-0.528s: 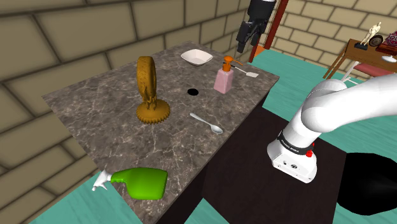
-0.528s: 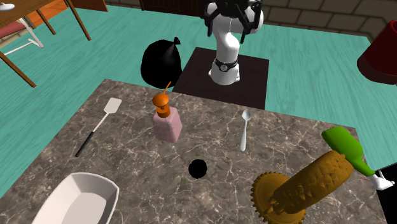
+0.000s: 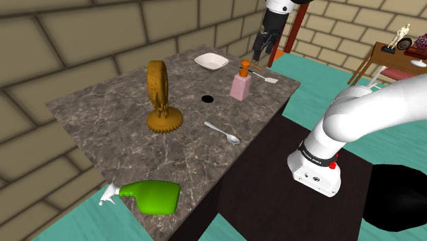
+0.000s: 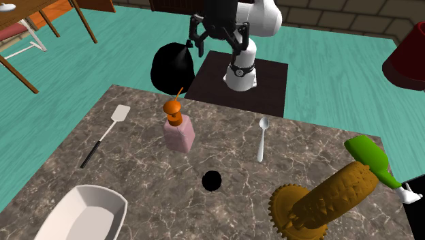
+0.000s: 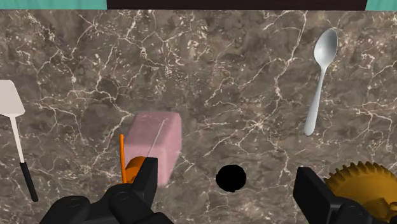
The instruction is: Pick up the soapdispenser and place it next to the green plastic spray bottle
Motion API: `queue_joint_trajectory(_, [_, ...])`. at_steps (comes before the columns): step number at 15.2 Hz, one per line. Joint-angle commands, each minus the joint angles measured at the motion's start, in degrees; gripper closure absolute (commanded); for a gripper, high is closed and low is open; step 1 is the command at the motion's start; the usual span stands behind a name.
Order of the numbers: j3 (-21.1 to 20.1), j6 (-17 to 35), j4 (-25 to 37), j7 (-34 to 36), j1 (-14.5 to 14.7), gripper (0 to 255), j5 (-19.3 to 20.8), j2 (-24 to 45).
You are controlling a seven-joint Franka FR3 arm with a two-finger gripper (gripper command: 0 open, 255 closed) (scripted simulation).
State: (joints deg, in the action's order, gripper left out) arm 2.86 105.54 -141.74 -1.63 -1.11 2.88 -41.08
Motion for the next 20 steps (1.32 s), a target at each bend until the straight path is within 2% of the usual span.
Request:
queue_joint_trajectory(1, [2.27,3.16,-1.40,-2.79,-0.71,0,1.11,1.47])
queue_joint_trajectory(10, [11.96,17.02,-0.29,-14.73,-2.22,0,2.96,15.66])
queue_joint_trajectory(18, [12.73,23.70,-3.60,-15.17,-2.02,0,2.70,19.05])
queue_joint_trajectory(20, [12.73,23.70,-3.61,-15.17,-2.02,0,2.70,19.05])
